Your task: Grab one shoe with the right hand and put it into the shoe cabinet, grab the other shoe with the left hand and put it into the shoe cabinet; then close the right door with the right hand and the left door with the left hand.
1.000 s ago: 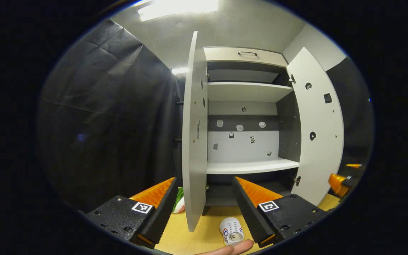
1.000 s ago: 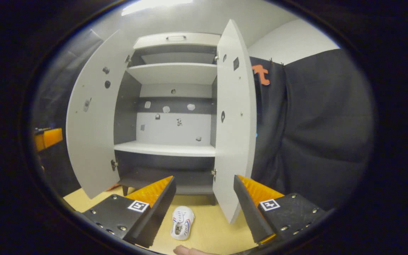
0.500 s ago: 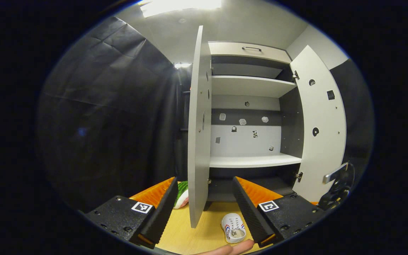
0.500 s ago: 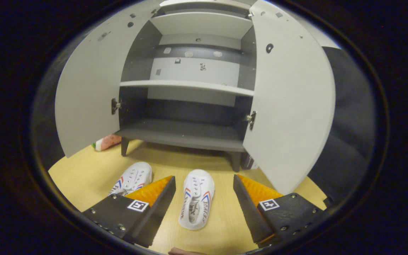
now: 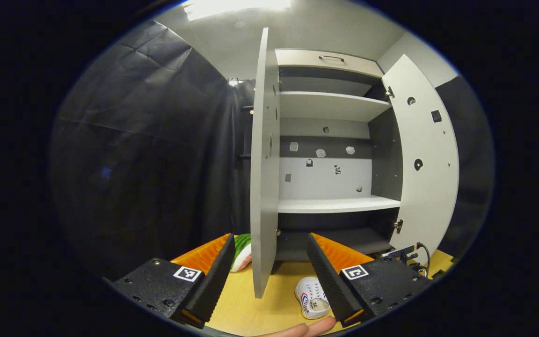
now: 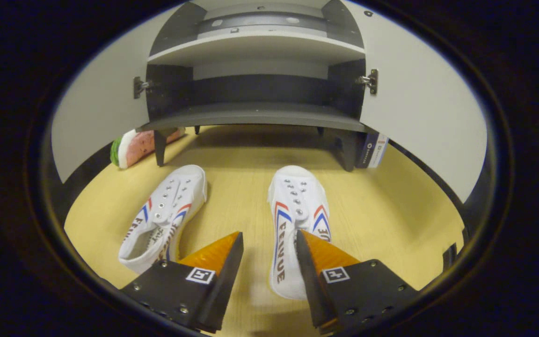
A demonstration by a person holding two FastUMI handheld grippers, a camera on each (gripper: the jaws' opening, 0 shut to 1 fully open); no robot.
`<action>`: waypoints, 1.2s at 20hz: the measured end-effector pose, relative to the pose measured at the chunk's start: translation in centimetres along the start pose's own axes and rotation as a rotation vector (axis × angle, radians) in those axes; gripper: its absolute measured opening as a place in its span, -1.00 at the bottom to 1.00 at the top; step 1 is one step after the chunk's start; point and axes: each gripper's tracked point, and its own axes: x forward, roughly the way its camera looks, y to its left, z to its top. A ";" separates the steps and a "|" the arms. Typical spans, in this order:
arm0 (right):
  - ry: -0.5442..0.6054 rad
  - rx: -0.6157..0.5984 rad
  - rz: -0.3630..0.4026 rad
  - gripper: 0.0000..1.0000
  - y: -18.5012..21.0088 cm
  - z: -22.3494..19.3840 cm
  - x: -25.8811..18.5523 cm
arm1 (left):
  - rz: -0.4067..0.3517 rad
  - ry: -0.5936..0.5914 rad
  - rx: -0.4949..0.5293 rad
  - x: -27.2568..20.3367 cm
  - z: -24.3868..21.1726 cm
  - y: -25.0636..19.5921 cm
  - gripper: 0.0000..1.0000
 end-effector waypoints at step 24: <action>-0.455 0.091 0.092 -0.99 -0.2 12.7 -8.6 | -0.106 -0.017 0.004 -1.1 -0.7 -1.2 0.87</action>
